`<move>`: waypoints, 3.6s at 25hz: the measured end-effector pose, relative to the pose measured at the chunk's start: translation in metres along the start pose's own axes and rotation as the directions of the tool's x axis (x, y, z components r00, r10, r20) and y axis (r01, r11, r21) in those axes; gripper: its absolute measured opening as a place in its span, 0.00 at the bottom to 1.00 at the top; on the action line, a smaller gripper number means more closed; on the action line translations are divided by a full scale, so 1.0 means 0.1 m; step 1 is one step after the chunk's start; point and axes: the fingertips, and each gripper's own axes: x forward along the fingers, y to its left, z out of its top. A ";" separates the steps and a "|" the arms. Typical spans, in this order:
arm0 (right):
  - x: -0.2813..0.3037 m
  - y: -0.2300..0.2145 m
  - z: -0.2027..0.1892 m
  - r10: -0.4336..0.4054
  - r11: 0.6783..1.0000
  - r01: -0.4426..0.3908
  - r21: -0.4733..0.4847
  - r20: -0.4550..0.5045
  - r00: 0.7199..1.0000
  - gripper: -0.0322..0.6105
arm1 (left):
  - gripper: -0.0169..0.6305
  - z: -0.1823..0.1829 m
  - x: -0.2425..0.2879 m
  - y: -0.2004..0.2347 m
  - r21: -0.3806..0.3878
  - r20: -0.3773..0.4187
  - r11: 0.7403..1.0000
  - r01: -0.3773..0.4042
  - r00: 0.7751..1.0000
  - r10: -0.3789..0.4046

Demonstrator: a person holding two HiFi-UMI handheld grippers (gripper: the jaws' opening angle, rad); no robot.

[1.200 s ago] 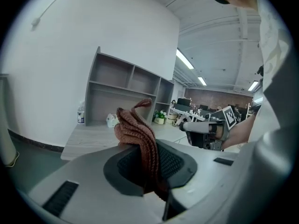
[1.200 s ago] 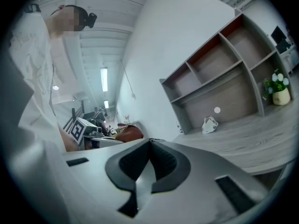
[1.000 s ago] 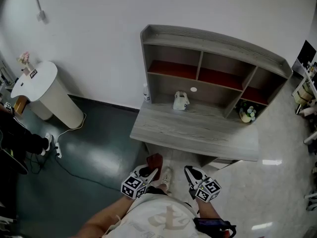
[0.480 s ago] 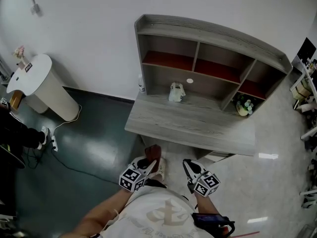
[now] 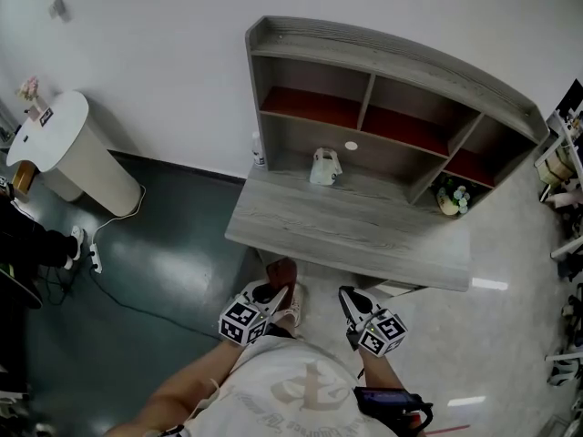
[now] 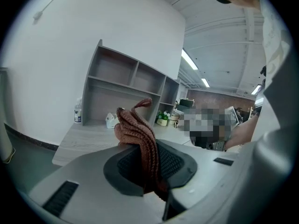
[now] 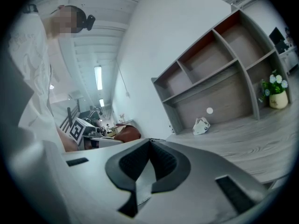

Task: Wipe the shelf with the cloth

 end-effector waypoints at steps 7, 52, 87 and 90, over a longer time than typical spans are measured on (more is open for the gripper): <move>0.28 -0.38 0.25 -0.020 1.000 0.020 -0.006 0.007 1.000 0.05 | 0.13 0.27 0.43 0.28 0.010 0.002 1.000 0.018 1.000 -0.018; 1.36 -1.83 1.30 -0.186 0.982 0.188 -0.031 0.061 0.981 0.05 | 0.13 3.32 2.56 1.62 0.077 0.094 0.987 0.144 0.984 -0.151; 1.29 -2.14 1.19 -0.187 0.981 0.185 0.048 0.031 0.982 0.06 | 0.13 3.56 3.75 1.75 0.282 -0.259 0.959 0.024 0.965 0.052; 1.30 -2.12 1.17 -0.180 0.983 0.178 0.049 0.026 0.983 0.06 | 0.13 3.56 3.68 1.88 0.289 -0.257 0.957 0.000 0.963 0.078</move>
